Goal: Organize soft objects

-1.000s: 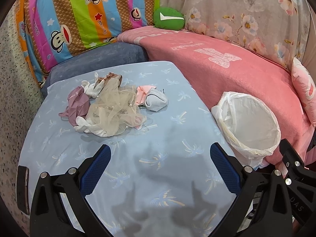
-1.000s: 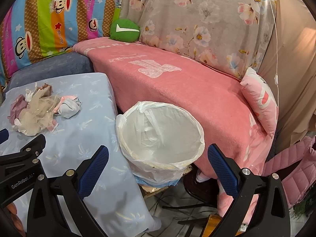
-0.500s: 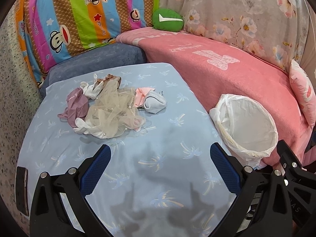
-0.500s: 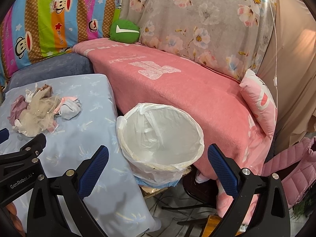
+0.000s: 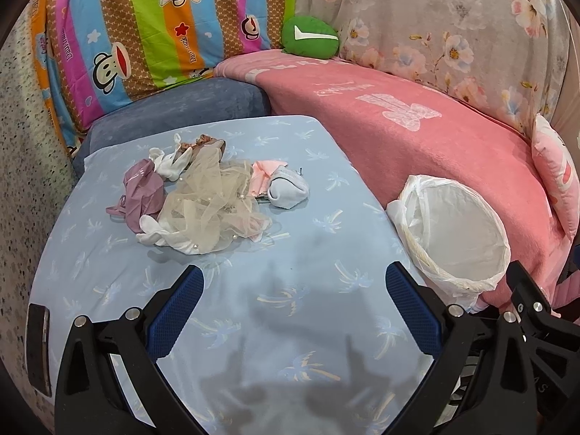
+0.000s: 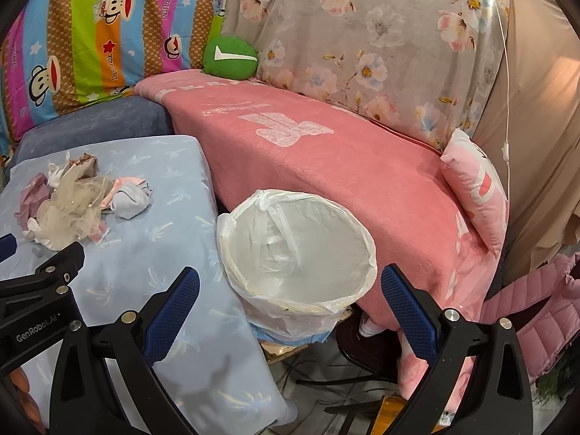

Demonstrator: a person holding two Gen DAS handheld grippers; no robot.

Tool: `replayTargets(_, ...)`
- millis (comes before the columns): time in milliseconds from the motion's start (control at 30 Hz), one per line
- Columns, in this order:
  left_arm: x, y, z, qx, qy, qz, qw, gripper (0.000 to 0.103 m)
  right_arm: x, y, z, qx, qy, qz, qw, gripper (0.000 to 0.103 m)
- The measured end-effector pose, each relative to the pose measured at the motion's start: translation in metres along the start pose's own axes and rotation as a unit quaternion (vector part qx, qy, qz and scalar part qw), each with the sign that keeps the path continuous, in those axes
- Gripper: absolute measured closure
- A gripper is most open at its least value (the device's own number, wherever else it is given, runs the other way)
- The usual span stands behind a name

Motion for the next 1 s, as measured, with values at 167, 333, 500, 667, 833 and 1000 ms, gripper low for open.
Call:
replayTargets(167,-0.001,0.001,0.002,0.003,-0.003,0.0,1.0,0.007,-0.002,0.001,0.004,0.001,0.002,0.001,1.0,0.006)
replayTargets(333,-0.003,0.004,0.006,0.006,-0.004,0.0,1.0,0.007,-0.002,0.006,0.011,0.002,0.004,-0.005,1.0,0.006)
replayTargets(500,-0.01,0.01,0.016,0.013,0.001,-0.001,0.9999,0.007,-0.006,0.01,0.018,0.005,0.007,-0.006,1.0,0.006)
replayTargets(667,-0.017,0.012,0.03,0.022,0.006,0.002,0.9997,0.007,-0.01,0.013,0.026,0.009,0.007,-0.006,1.0,0.006)
replayTargets(833,-0.026,0.013,0.04,0.026,0.01,0.006,0.9996,0.007,-0.016,0.015,0.036,0.011,0.017,-0.003,1.0,0.006)
replayTargets(1000,-0.035,0.016,0.052,0.032,0.013,0.01,0.9994,0.007,-0.022,0.022,0.057,0.024,0.028,-0.005,0.999,0.006)
Point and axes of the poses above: each gripper's, at about its wrist camera, not at the fingertips, and x roughly against the way its jaws point, z to its left, y to its top, the point moved 10 cm from there along -x, roughly the way its jaws point, and after that the axes turned 11 degrees about y, right-handed, at the moved point
